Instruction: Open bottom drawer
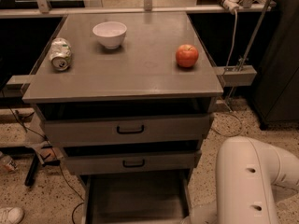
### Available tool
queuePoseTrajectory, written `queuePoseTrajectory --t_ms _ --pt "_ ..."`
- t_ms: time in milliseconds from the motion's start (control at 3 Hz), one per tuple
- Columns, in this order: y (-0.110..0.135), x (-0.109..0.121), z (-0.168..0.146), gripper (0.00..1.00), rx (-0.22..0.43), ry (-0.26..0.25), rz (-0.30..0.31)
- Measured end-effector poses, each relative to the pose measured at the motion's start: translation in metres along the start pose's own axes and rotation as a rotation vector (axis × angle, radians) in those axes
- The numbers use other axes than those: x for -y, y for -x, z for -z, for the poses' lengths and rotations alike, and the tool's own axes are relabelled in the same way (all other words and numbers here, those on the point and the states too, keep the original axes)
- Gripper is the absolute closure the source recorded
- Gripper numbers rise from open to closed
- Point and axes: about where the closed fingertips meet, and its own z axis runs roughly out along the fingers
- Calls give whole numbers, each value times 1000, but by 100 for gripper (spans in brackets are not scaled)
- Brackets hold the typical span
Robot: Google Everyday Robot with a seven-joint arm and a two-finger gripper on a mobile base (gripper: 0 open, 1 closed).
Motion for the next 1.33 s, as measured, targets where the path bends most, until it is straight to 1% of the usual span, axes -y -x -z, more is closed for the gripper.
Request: queuePoseTrajectory --t_ms 1333 --pt "-4 1 4 0 -1 -4 -23"
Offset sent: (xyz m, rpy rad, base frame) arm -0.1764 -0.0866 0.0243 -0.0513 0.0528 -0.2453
